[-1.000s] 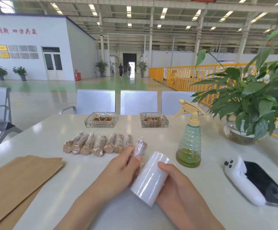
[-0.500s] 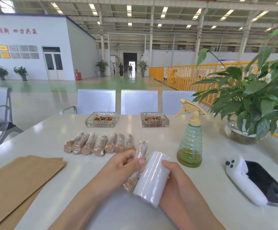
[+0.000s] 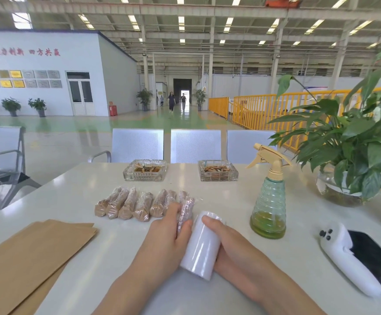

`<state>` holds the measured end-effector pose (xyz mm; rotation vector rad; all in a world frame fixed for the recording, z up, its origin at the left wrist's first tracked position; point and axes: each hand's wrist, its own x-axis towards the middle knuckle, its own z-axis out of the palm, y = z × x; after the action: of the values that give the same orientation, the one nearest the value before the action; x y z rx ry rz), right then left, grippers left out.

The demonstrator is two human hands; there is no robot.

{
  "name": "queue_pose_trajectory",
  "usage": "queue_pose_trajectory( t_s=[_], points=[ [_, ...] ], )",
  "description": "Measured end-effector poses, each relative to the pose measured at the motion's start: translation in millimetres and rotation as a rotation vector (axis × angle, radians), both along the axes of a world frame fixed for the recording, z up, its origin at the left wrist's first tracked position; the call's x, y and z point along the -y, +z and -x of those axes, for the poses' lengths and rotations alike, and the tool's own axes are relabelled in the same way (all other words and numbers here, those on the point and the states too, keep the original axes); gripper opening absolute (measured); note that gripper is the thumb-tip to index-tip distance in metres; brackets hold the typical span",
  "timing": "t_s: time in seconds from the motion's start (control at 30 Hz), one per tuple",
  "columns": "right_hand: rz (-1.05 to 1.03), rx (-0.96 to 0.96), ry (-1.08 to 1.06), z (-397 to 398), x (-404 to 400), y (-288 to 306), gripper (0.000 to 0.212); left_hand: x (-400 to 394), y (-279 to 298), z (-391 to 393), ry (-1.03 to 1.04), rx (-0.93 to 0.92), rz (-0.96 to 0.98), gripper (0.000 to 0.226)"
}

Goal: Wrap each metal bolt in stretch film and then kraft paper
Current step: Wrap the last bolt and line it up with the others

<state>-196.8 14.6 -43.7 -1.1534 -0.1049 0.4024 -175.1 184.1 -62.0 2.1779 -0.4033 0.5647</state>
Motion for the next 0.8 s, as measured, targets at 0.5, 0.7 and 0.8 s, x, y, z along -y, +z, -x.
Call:
queue_pose_trajectory(
  t_s=[0.5, 0.7, 0.8],
  points=[
    [0.098, 0.252, -0.079, 1.6, 6.3, -8.4, 0.061, -3.8, 19.3, 10.2, -0.373, -0.503, 0.513, 0.063],
    [0.263, 0.435, -0.193, 7.6, 5.7, -12.4, 0.048, -6.7, 23.7, 13.6, -0.369, -0.466, 0.483, 0.040],
    [0.618, 0.634, -0.422, 4.8, 10.2, -10.4, 0.046, -12.2, 19.5, 11.8, -0.304, -0.407, 0.495, 0.046]
  ],
)
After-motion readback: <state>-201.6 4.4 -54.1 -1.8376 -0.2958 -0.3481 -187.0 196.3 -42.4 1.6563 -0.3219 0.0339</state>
